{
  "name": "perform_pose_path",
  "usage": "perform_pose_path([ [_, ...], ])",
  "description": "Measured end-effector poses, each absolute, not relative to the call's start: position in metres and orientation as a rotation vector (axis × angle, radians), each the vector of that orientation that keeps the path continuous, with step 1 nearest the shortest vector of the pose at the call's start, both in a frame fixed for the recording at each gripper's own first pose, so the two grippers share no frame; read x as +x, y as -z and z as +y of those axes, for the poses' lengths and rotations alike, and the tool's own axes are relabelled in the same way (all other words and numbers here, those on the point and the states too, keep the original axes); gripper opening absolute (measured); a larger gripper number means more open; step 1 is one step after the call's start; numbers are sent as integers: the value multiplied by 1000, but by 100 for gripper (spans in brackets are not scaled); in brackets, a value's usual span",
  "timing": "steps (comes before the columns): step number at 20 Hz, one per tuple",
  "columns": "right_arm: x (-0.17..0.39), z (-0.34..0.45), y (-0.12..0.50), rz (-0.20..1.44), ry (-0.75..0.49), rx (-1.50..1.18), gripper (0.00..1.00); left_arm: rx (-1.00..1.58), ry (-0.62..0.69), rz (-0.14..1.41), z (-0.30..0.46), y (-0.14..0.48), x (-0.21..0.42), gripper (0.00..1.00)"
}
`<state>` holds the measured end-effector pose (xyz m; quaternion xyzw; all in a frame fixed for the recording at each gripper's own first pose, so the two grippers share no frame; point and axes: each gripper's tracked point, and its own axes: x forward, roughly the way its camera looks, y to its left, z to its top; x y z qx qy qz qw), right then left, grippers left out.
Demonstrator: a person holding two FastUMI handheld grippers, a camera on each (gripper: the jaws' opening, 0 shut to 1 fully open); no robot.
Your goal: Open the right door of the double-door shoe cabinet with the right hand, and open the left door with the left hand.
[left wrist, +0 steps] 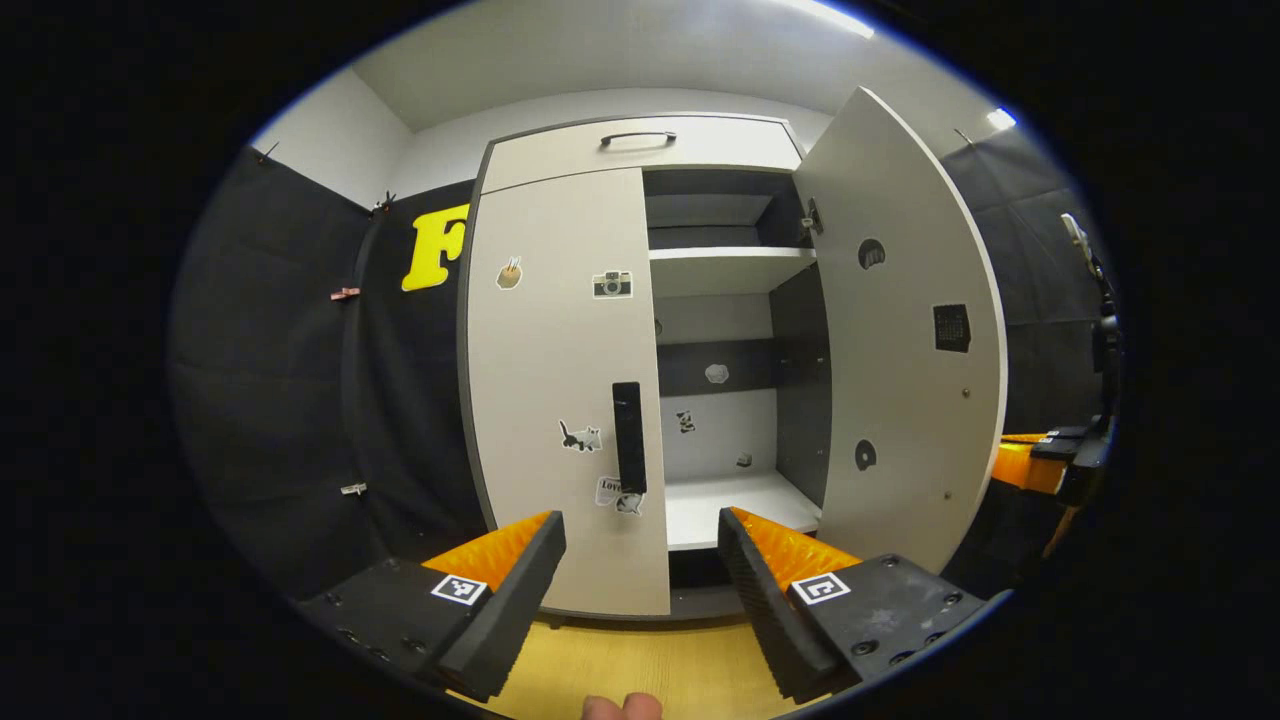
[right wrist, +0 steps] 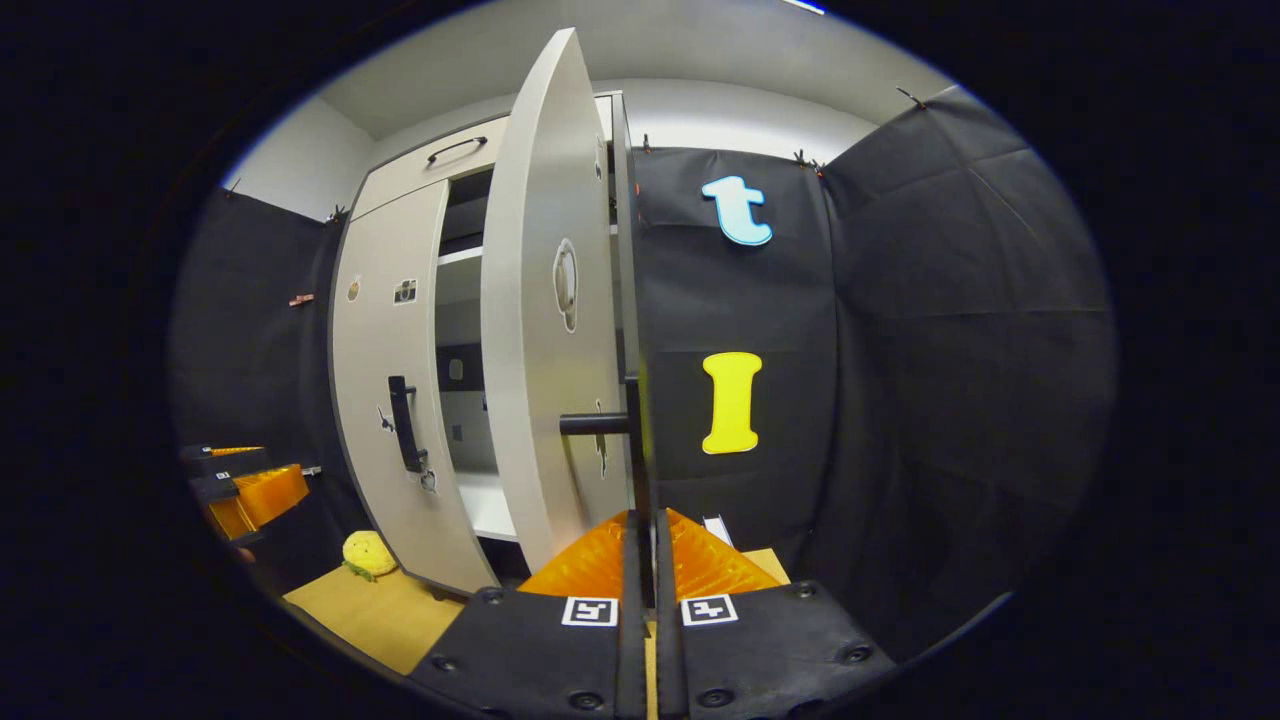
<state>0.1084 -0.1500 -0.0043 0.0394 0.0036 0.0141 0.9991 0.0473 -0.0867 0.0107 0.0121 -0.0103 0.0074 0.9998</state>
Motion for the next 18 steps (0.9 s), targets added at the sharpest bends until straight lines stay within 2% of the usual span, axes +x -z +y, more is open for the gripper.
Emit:
perform_pose_path([
  [2,94,-154,4,5,-31,78,11,44,-26,-33,-85,-14,57,95],
  [4,83,-159,-7,-25,-26,78,23,41,-23,-32,-85,-16,73,94],
  [5,79,-161,-12,-36,-21,74,41,25,-16,-30,-86,-17,81,94],
  [9,69,-174,-20,-35,33,53,98,-3,14,-44,-85,-24,119,95],
  [10,65,-176,-22,-36,48,67,96,-2,9,-48,-81,-24,131,95],
  [11,62,-178,-23,-38,55,78,99,-4,-1,-49,-78,-24,142,94],
  [18,54,-183,-22,-41,61,65,99,17,-25,-32,-61,-20,216,94],
])
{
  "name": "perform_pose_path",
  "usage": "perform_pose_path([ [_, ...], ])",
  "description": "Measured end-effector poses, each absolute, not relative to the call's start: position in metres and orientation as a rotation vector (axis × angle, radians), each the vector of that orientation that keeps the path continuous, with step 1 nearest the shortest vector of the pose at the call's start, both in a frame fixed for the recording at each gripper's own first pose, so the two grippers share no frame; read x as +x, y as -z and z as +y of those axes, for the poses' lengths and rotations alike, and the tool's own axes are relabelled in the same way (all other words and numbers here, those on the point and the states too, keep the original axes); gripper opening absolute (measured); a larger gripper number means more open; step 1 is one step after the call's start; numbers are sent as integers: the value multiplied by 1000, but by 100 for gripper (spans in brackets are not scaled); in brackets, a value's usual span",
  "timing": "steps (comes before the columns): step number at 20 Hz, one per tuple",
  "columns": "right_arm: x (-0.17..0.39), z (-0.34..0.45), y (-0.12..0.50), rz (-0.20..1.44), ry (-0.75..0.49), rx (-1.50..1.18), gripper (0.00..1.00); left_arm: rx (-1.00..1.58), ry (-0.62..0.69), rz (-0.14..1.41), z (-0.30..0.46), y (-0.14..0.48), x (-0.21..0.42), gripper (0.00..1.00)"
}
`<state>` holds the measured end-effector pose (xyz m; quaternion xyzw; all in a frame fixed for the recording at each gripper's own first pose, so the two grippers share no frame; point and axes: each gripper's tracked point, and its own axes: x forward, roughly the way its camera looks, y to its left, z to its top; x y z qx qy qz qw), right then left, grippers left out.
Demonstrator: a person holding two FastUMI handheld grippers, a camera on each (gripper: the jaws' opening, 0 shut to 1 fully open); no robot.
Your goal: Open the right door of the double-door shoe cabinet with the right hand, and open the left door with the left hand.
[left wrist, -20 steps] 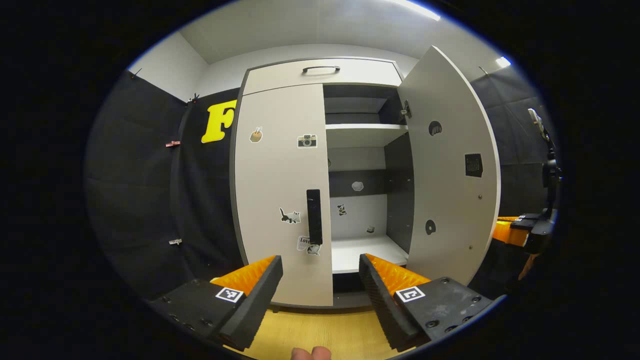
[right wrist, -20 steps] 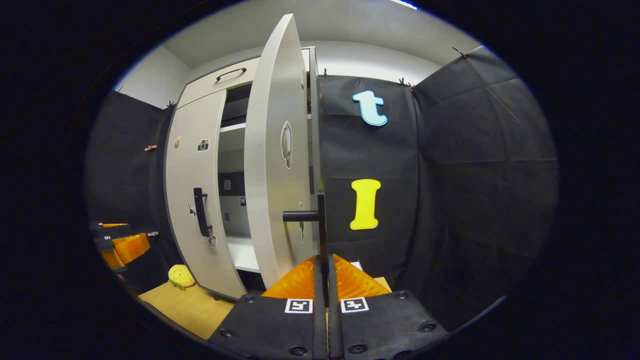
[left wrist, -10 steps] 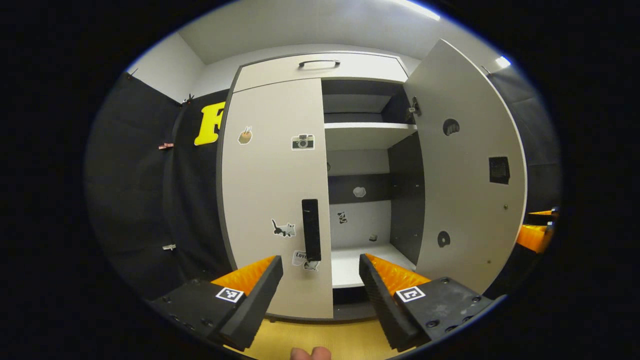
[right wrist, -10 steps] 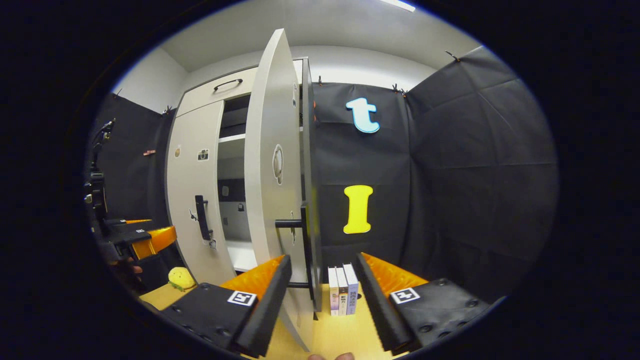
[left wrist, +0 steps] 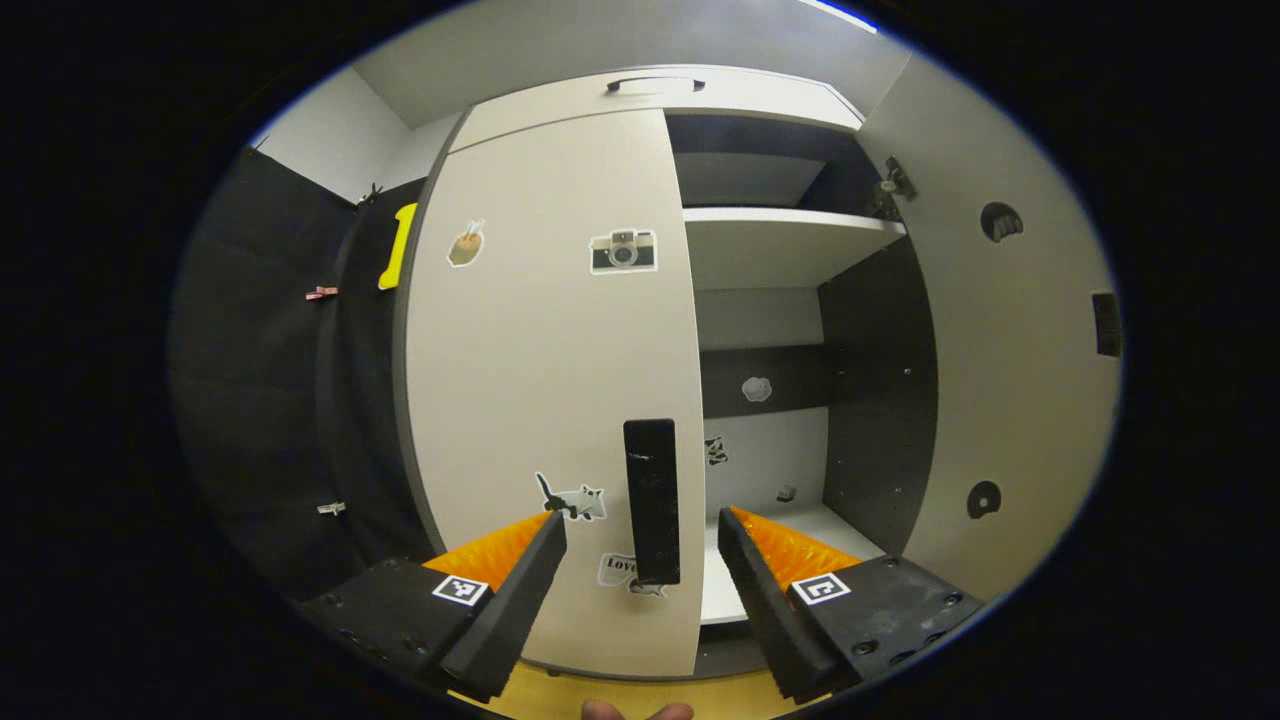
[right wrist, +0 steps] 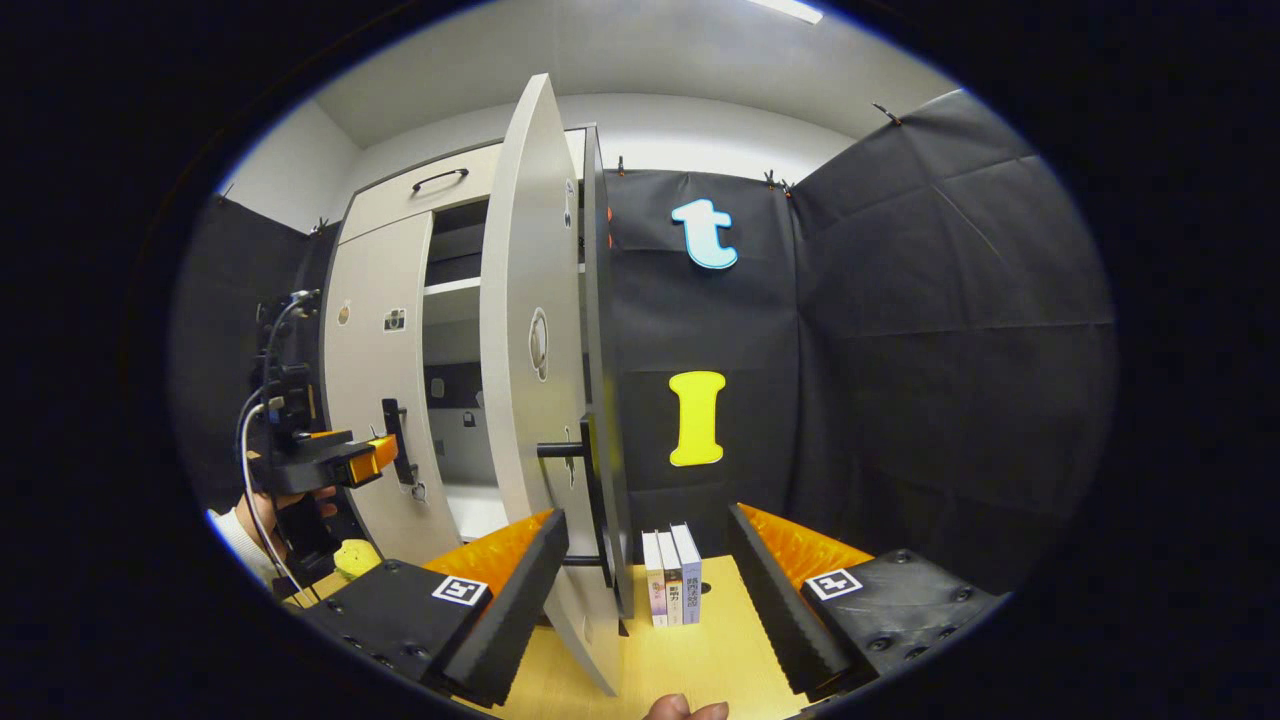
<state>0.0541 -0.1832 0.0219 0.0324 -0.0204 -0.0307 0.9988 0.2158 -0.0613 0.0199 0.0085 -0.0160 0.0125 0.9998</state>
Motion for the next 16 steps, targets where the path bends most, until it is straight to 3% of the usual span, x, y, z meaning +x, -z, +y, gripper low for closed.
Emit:
perform_pose_path([
  [7,58,-199,-23,-45,86,47,99,8,-32,-38,-59,-13,263,79],
  [11,59,-209,-21,-39,98,54,99,9,-20,-42,-63,-14,272,59],
  [12,61,-210,-20,-36,100,55,99,0,-9,-43,-65,-13,272,46],
  [13,61,-211,-20,-33,101,55,99,0,-8,-50,-65,-14,273,40],
  [16,59,-208,-21,-37,99,57,99,-37,8,-33,-65,-8,273,35],
])
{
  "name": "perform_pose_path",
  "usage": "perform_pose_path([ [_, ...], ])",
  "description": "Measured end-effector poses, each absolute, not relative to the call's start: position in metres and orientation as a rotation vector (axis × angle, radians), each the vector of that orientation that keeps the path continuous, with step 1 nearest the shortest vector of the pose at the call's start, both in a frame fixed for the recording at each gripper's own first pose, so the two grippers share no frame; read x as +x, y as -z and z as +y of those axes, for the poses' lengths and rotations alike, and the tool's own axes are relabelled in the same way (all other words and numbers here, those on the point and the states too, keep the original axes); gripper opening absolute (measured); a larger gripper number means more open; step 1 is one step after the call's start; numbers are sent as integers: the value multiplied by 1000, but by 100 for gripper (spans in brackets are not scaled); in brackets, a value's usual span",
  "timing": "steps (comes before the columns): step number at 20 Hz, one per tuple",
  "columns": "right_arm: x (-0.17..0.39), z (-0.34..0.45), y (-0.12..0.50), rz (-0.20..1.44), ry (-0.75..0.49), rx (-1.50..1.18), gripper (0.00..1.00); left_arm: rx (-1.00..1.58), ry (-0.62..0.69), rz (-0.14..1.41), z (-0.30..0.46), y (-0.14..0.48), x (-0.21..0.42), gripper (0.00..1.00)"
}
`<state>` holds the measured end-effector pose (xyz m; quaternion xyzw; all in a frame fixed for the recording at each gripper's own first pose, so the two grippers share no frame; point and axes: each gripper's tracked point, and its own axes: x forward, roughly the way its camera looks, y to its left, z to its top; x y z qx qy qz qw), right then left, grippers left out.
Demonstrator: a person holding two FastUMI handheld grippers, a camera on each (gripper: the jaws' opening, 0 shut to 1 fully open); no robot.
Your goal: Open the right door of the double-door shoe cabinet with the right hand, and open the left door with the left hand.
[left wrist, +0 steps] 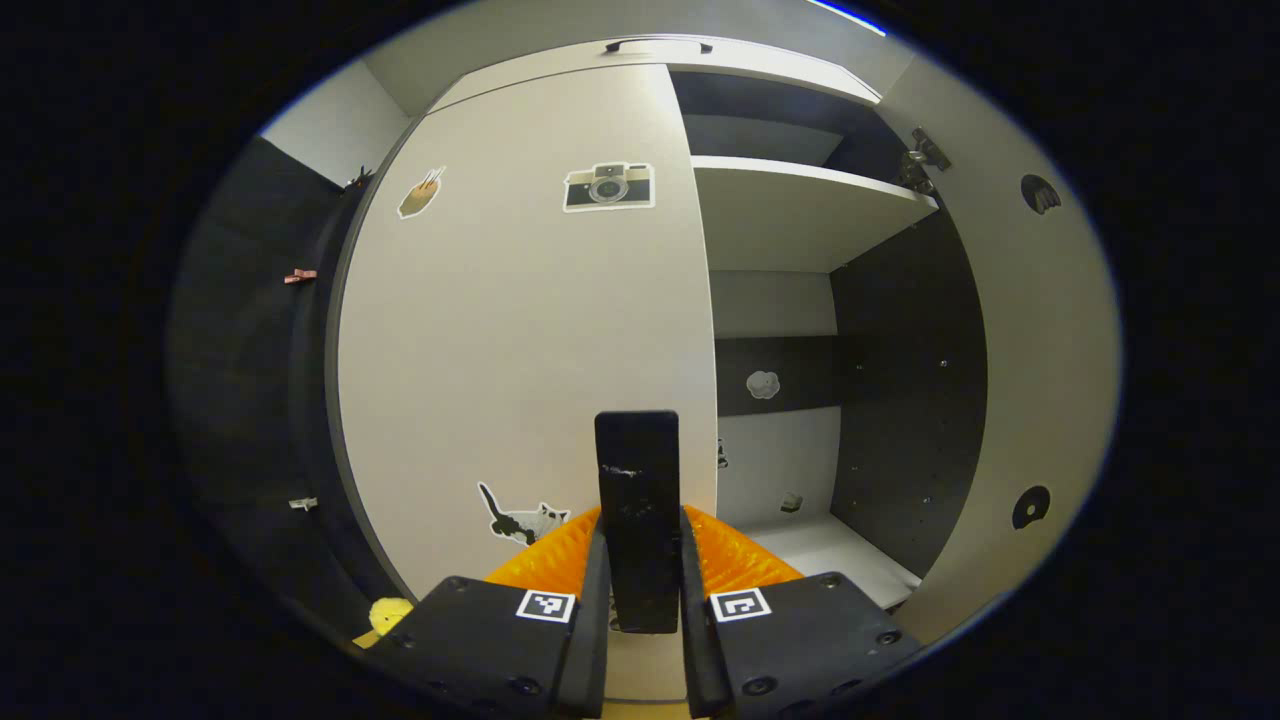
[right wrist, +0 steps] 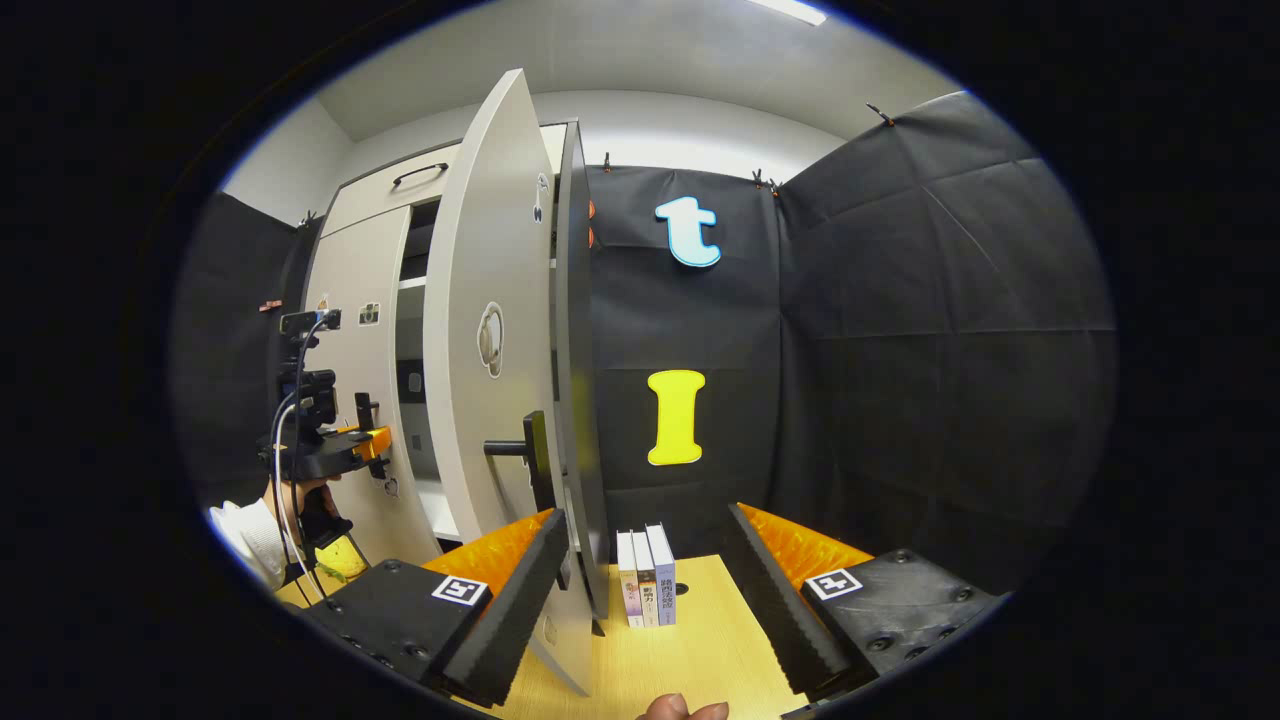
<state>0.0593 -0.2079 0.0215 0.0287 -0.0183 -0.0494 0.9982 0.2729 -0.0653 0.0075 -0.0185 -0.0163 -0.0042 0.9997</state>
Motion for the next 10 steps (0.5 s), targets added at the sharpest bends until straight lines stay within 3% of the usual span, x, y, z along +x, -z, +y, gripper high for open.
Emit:
perform_pose_path([
  [3,55,-202,-25,-46,92,48,99,-15,11,3,-66,-5,274,33],
  [6,47,-195,-28,-53,86,37,99,-43,6,6,-65,-6,272,22],
  [10,43,-187,-36,-73,83,35,99,-65,44,28,-61,-5,258,20],
])
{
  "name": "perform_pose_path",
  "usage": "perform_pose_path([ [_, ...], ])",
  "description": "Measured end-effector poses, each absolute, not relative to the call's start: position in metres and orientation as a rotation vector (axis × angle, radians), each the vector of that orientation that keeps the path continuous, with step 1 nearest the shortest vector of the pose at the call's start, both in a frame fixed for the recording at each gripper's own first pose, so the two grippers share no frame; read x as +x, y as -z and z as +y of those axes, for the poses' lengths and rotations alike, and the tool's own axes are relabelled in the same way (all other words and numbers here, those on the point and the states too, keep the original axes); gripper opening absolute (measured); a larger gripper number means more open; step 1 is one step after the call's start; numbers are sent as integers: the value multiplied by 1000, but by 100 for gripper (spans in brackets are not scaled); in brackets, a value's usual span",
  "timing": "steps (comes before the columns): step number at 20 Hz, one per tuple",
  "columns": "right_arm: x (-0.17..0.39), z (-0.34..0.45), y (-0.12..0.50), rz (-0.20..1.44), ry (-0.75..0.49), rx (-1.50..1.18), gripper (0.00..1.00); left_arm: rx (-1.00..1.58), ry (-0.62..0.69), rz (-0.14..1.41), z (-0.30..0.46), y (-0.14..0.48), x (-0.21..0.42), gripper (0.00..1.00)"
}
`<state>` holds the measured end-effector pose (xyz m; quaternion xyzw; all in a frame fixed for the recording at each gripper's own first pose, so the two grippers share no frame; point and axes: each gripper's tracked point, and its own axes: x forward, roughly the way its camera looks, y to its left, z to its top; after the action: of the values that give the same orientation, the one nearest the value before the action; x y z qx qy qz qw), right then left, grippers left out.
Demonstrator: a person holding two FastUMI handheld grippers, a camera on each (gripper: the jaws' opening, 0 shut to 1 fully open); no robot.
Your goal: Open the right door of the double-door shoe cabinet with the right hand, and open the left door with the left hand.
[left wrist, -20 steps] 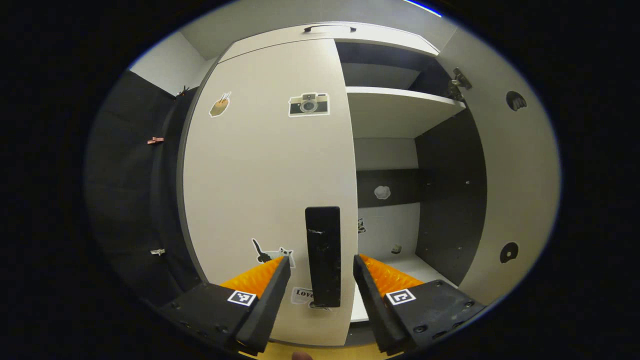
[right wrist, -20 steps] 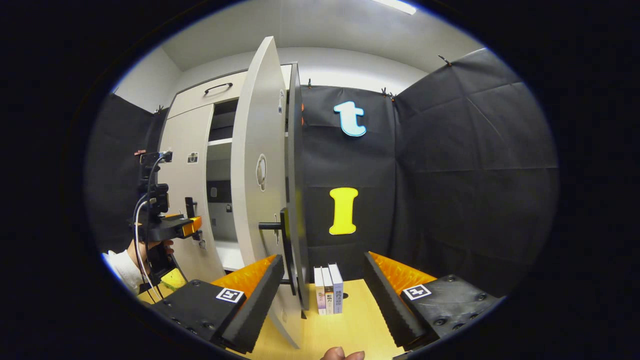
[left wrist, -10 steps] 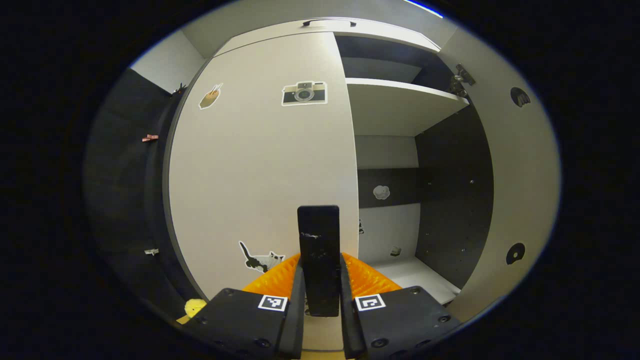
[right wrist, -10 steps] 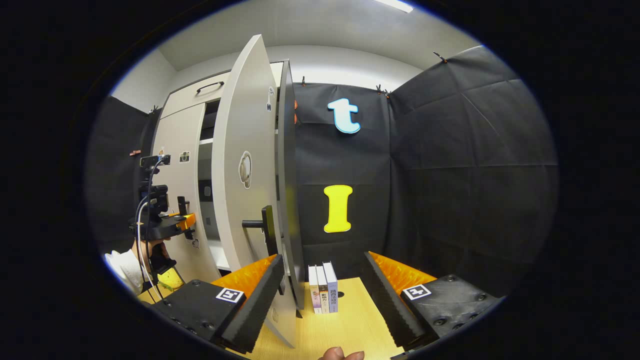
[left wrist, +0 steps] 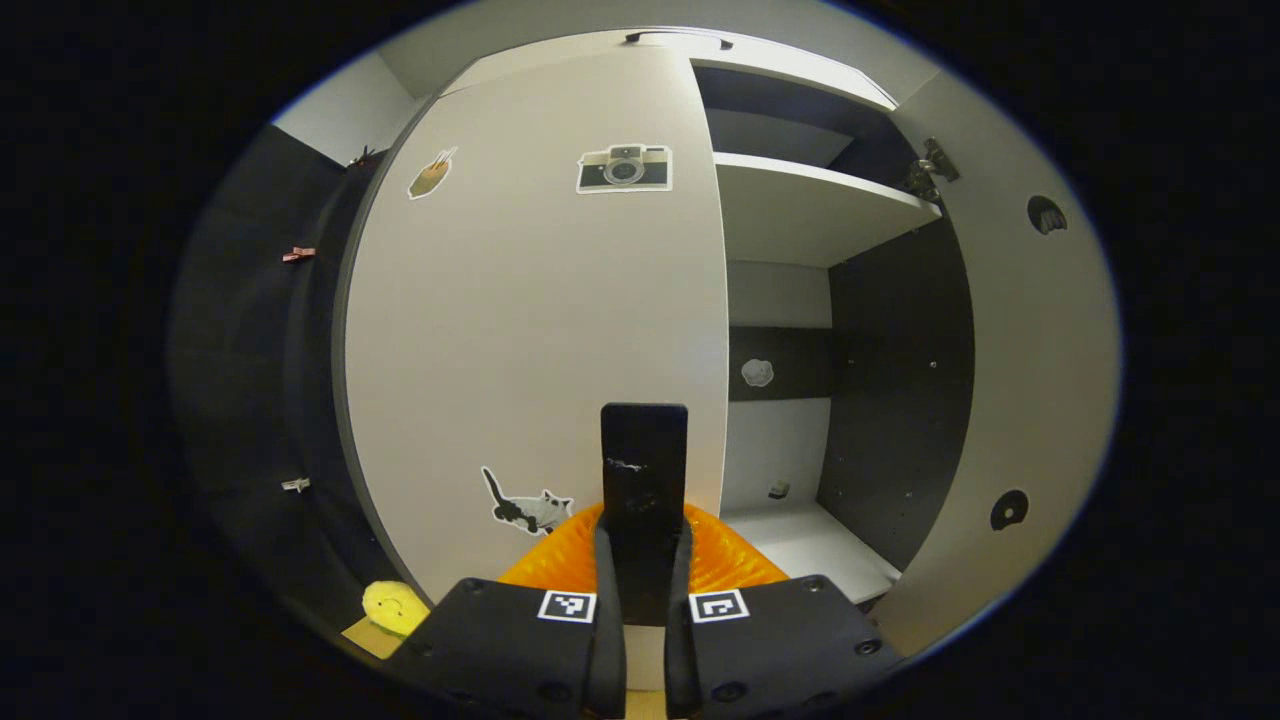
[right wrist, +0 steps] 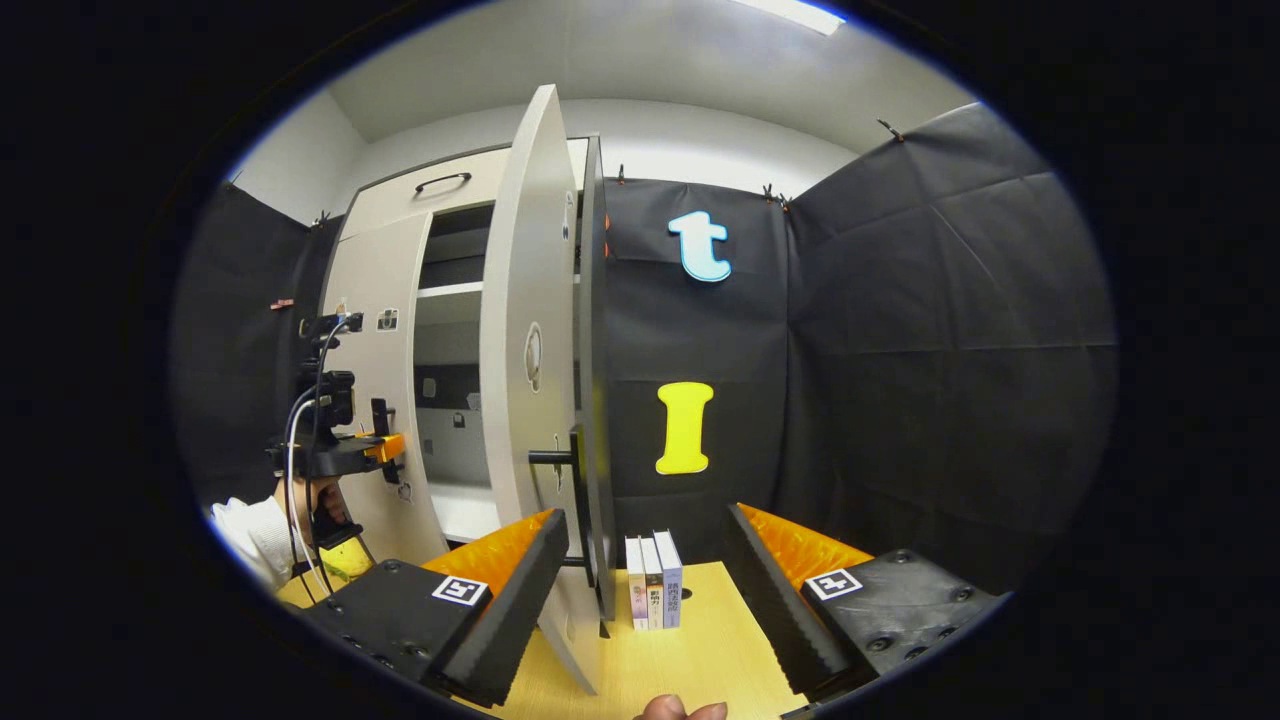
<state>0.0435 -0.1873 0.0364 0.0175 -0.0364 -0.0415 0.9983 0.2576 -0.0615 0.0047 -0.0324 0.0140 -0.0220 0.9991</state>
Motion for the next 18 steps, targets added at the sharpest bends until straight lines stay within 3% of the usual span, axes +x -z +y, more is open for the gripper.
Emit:
perform_pose_path([
  [2,40,-177,-40,-80,76,42,94,-75,65,29,-58,-2,238,20],
  [3,39,-171,-42,-84,71,44,99,-77,74,27,-55,-2,224,20],
  [12,39,-100,-47,-100,-14,33,99,-77,105,41,-9,4,153,19],
  [13,39,-91,-48,-100,-23,34,95,-77,106,40,-4,5,147,19],
  [14,38,-84,-47,-98,-32,35,99,-80,106,41,1,5,142,18],
  [18,33,-58,-48,-104,-53,23,99,-98,110,44,25,7,121,18],
])
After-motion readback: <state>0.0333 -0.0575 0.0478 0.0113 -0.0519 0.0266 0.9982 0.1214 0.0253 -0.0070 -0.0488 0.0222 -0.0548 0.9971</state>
